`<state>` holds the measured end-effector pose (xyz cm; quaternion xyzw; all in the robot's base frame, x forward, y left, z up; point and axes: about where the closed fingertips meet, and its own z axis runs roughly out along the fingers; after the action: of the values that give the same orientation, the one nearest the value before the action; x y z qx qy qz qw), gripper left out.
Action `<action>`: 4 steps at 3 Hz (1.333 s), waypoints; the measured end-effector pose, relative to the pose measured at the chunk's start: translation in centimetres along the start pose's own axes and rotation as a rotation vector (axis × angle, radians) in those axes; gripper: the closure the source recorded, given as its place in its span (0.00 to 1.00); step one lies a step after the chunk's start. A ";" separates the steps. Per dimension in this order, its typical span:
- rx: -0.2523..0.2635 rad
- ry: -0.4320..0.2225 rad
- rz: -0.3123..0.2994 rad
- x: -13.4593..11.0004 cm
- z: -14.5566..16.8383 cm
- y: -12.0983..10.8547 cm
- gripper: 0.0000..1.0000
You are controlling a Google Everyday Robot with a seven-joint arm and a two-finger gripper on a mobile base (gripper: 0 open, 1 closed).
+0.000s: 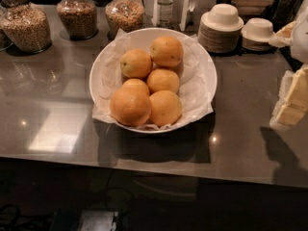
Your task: Pick orange from white bowl
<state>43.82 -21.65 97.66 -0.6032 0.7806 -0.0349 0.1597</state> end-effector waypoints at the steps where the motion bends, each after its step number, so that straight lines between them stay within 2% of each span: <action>1: 0.000 0.000 -0.001 0.0 0.0 0.0 0.00; 2: 0.019 -0.017 -0.033 -1.3 -0.2 -0.3 0.00; 3: 0.042 -0.082 -0.154 -5.7 -0.5 -0.5 0.00; 4: 0.060 -0.180 -0.281 -11.5 -0.8 -0.7 0.00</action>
Offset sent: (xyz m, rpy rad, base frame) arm 0.0108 0.0231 0.0056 0.0040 -0.0356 0.0700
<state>46.75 -10.96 100.99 -0.7022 0.6696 -0.0261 0.2405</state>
